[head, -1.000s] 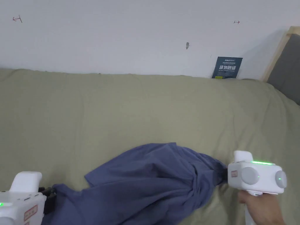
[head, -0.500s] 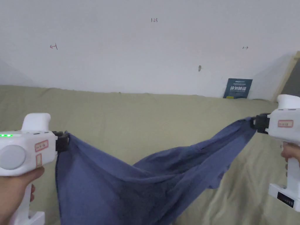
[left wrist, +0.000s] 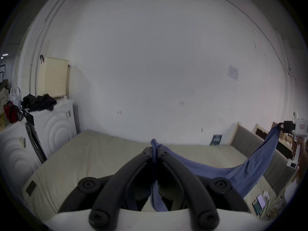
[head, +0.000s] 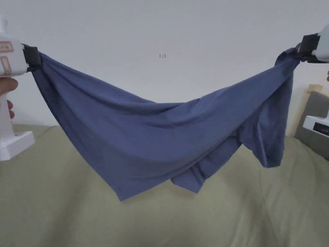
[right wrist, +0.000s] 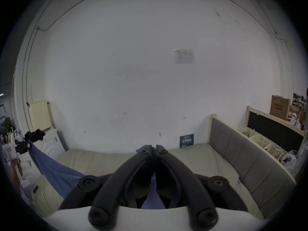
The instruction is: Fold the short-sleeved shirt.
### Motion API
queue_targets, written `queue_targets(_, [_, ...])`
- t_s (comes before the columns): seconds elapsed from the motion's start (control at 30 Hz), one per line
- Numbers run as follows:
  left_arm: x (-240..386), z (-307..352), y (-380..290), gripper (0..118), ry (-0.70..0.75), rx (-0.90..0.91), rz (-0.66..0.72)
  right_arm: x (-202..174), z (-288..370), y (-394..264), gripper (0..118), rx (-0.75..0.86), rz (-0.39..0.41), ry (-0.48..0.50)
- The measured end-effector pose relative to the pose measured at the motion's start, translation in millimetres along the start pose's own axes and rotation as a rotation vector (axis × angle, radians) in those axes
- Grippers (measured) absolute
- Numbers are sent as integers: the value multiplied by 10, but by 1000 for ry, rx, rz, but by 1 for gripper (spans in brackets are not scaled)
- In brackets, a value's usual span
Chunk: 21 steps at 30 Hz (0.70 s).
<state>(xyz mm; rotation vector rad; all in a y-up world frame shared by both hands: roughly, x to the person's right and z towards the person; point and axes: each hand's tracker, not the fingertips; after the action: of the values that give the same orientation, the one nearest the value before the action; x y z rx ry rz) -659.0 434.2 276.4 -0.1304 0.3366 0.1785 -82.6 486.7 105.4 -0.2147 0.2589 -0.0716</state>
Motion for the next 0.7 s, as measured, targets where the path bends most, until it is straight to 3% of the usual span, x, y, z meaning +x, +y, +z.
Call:
queue_targets(0.27, [80, -346, 91, 1, 38, 34, 1, -79, -209, -21, 5, 37, -9, -11])
queue_targets(0.53, [119, -733, -1028, 1, 41, -102, 50, -12, -749, -1118, 5, -78, -67, -34])
queue_targets(0.7, [54, -637, -1466, 1, 13, -122, 114, 89, -738, -1494, 5, -109, -92, -32])
